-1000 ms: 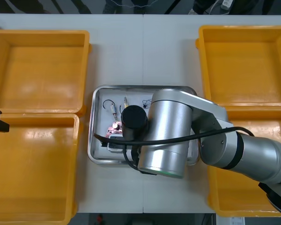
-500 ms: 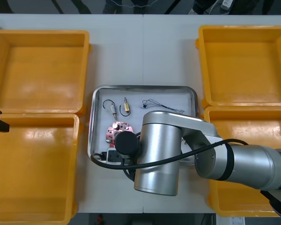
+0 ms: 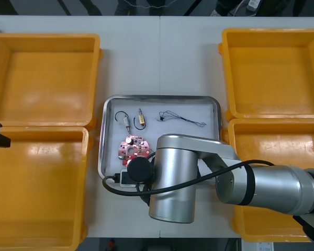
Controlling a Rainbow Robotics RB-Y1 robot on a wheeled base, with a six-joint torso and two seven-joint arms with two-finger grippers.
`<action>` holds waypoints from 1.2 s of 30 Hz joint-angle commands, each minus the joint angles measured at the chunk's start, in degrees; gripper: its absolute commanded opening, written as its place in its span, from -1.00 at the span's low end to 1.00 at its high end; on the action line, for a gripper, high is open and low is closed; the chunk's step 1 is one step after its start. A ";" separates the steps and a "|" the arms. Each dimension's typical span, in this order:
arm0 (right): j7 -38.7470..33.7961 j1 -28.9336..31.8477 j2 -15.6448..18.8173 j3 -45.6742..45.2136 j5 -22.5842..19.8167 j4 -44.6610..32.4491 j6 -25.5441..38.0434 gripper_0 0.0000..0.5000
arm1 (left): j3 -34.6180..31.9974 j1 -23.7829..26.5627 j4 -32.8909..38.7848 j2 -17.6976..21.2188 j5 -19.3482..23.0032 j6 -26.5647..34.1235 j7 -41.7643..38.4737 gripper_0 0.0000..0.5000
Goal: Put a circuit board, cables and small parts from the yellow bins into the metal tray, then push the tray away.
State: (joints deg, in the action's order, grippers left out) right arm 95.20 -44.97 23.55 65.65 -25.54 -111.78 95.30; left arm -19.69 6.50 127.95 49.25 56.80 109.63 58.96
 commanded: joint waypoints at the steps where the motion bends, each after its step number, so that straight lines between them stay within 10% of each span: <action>1: 2.18 0.58 -0.44 1.76 1.02 0.15 -1.34 0.86 | -1.85 -0.97 1.78 2.52 0.50 0.37 3.62 1.00; 11: 2.18 0.49 -0.52 1.76 1.20 0.59 -1.60 0.85 | -1.85 -0.97 1.78 2.52 0.50 0.37 3.62 1.00; 17: 1.91 0.58 -0.52 1.85 1.29 0.59 -1.60 -0.44 | -1.85 -0.97 1.78 2.52 0.50 0.37 3.62 1.00; 19: 1.83 0.49 -0.52 1.76 1.29 0.59 -1.52 -0.56 | -1.85 -0.97 1.78 2.52 0.50 0.37 3.62 1.00; 36: 1.39 -1.18 -0.17 1.76 1.46 0.59 -1.60 -0.70 | -1.85 -0.97 1.78 2.52 0.50 0.37 3.62 1.00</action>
State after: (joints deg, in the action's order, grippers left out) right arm 95.20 -44.98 23.55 66.67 -24.47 -110.71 94.17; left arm -19.69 6.50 127.97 49.25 56.82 109.63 58.96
